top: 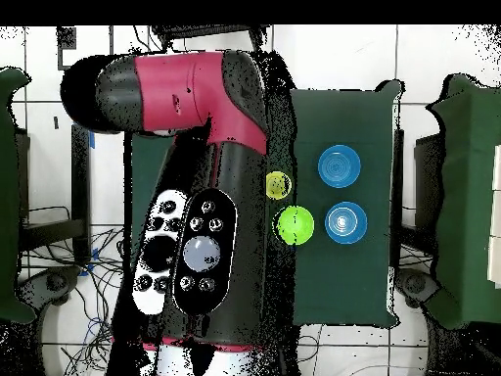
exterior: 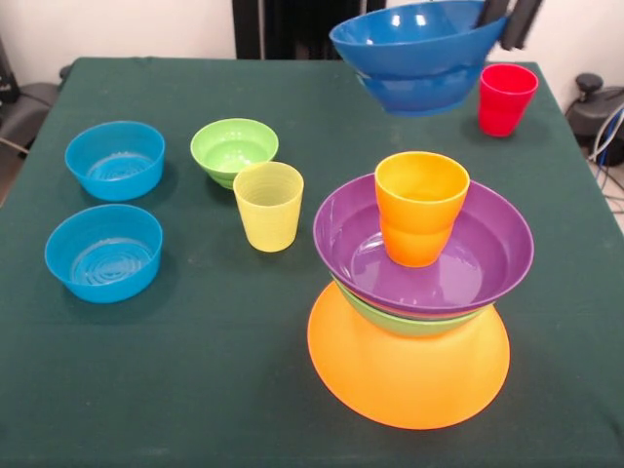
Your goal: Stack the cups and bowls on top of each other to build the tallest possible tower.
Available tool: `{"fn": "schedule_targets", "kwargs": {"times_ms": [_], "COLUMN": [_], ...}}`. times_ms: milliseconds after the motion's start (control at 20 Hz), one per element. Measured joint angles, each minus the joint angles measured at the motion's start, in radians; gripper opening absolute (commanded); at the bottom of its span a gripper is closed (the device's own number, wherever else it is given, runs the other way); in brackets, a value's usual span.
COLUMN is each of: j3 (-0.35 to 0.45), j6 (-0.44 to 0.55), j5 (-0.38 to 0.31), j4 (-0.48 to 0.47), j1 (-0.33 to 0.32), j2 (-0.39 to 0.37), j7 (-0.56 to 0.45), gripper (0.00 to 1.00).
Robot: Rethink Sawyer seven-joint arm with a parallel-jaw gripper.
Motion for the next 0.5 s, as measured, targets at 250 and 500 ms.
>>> {"fn": "schedule_targets", "kwargs": {"times_ms": [250, 500], "j3": [0.026, 0.027], "j6": [0.016, 0.016], "j5": [-0.005, -0.036], "j4": [-0.054, -0.091], "j1": [0.004, 0.017], "j2": [0.03, 0.07], "j7": [-0.001, -0.001], "gripper": [0.0, 0.0]}}
